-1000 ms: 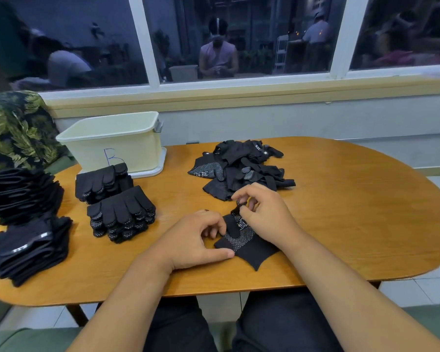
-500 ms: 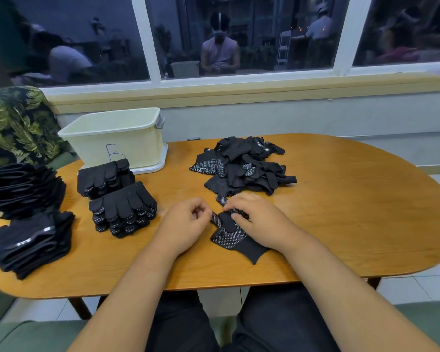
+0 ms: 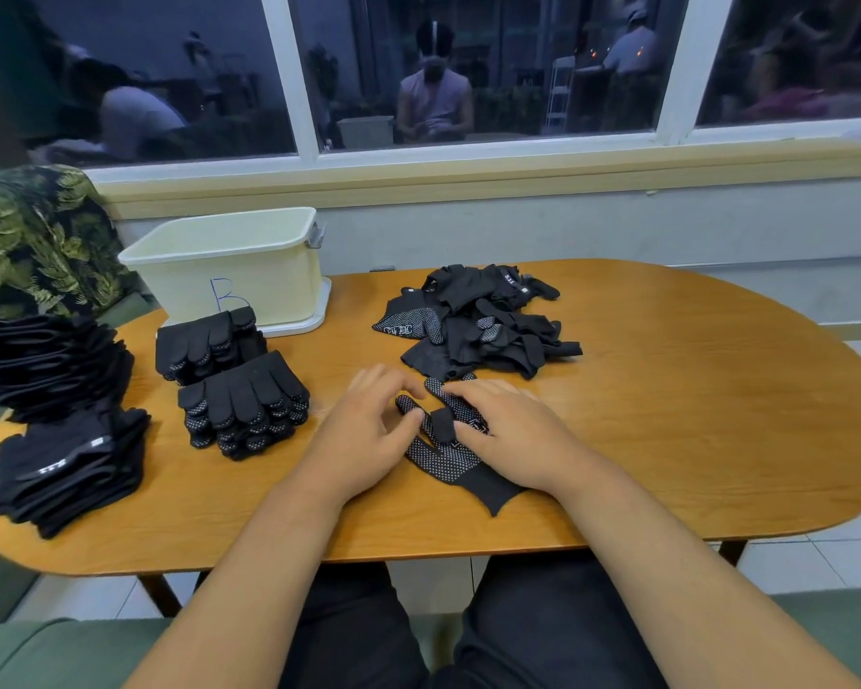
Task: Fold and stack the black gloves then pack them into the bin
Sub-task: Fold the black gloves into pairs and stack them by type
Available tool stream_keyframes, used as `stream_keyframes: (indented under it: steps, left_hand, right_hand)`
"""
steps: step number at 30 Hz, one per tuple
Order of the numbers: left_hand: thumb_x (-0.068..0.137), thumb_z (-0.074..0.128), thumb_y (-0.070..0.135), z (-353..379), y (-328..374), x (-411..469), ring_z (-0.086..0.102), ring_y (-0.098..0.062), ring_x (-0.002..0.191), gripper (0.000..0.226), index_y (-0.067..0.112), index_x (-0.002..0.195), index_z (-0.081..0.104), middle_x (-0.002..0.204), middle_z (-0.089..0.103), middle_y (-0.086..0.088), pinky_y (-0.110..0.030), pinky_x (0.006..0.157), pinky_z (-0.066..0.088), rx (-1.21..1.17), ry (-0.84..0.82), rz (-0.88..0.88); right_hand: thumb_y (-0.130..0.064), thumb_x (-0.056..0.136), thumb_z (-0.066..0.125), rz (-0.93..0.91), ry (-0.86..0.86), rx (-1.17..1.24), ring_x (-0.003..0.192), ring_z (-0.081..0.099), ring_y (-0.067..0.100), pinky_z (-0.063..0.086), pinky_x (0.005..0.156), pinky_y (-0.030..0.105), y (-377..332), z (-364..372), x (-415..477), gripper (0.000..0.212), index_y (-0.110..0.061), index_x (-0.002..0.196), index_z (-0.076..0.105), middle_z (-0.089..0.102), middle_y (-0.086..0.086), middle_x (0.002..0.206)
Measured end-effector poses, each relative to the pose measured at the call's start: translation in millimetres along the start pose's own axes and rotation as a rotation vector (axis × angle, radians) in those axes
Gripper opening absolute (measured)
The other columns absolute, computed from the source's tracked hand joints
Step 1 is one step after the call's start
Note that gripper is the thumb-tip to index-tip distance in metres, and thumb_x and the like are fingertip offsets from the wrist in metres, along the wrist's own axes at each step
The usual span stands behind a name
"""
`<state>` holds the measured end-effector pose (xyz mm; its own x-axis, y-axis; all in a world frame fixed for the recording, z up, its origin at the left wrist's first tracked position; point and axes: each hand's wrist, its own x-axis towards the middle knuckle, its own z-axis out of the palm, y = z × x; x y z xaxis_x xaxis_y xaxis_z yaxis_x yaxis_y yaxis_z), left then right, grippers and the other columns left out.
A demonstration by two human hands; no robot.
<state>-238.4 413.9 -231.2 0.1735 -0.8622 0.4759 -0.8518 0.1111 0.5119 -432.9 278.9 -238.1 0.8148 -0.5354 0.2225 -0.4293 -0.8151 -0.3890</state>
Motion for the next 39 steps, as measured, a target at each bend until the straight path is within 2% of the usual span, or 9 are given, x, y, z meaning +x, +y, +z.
stream_keyframes:
  steps: [5,10,14,18,23,29,33,36,39]
  left_hand:
    - [0.097,0.074,0.036,5,3,0,0.042,-0.008,0.141,0.004,0.035,0.098,0.078,0.138,0.057,0.020,-0.034,0.114,0.039,0.055,-0.170,0.158]
    - [0.105,0.061,0.037,7,-8,5,0.036,-0.003,0.142,0.041,0.032,0.145,0.063,0.147,0.055,0.015,-0.036,0.120,0.036,0.093,-0.036,-0.155]
    - [0.104,0.060,0.035,6,-8,4,0.043,-0.007,0.131,0.037,0.031,0.141,0.062,0.134,0.058,0.013,-0.039,0.112,0.043,0.084,0.045,-0.304]
    - [0.104,0.060,0.042,8,-1,1,0.049,-0.002,0.121,0.024,0.036,0.127,0.065,0.121,0.057,0.026,-0.036,0.103,0.047,0.049,-0.066,-0.099]
    - [0.098,0.053,0.067,10,2,-1,0.042,0.002,0.138,0.047,0.043,0.139,0.059,0.145,0.052,0.029,-0.042,0.118,0.038,0.214,-0.290,0.022]
    - [0.090,0.056,0.051,-12,-11,-6,0.044,0.003,0.137,0.044,0.040,0.132,0.063,0.143,0.055,0.027,-0.040,0.120,0.037,0.150,-0.334,-0.012]
    - [0.095,0.052,0.029,-10,-9,-3,0.046,0.010,0.117,0.036,0.036,0.128,0.065,0.135,0.059,0.023,-0.038,0.112,0.043,0.097,-0.241,-0.078]
    - [0.109,0.048,0.043,3,10,7,0.045,-0.002,0.135,0.035,0.033,0.141,0.060,0.144,0.057,0.017,-0.040,0.117,0.040,0.129,-0.203,-0.106]
    - [0.105,0.036,0.070,20,21,12,0.018,-0.015,0.161,0.074,0.028,0.166,0.032,0.172,0.028,0.007,-0.045,0.131,0.020,0.285,-0.355,-0.158]
  right_hand:
    - [-0.052,0.107,0.050,0.009,-0.004,-0.002,0.146,0.040,0.006,0.036,0.120,0.038,-3,-1,-1,0.054,-0.037,0.158,0.043,0.050,-0.016,0.157]
    - [-0.052,0.111,0.044,0.025,-0.012,0.007,0.149,0.037,0.008,0.033,0.122,0.038,-4,-3,-2,0.054,-0.033,0.161,0.041,0.048,-0.013,0.160]
    - [-0.044,0.110,0.050,0.048,0.004,0.033,0.147,0.040,0.008,0.036,0.121,0.037,-5,-4,-4,0.053,-0.032,0.160,0.041,0.049,-0.012,0.158]
    - [-0.038,0.107,0.055,0.060,0.033,0.038,0.143,0.043,0.008,0.040,0.118,0.038,-4,-3,-5,0.049,-0.033,0.155,0.047,0.053,-0.013,0.152]
    - [-0.051,0.110,0.042,0.071,-0.007,-0.049,0.154,0.028,0.007,0.025,0.129,0.040,-9,4,-13,0.052,-0.036,0.160,0.041,0.039,-0.015,0.166]
    - [-0.042,0.111,0.046,0.110,0.064,0.024,0.154,0.029,0.007,0.027,0.128,0.039,-10,0,-15,0.048,-0.032,0.159,0.046,0.040,-0.014,0.165]
    - [-0.029,0.105,0.057,0.009,0.160,-0.230,0.148,0.037,0.013,0.032,0.122,0.041,-1,-7,23,0.045,-0.032,0.149,0.058,0.051,-0.012,0.155]
    - [-0.031,0.102,0.059,-0.050,0.124,-0.415,0.152,0.035,0.021,0.028,0.123,0.049,1,-8,55,0.046,-0.033,0.148,0.059,0.051,-0.007,0.158]
    - [-0.037,0.107,0.048,-0.059,0.006,-0.480,0.160,0.023,0.029,0.018,0.126,0.065,3,-1,75,0.047,-0.038,0.154,0.051,0.038,-0.005,0.169]
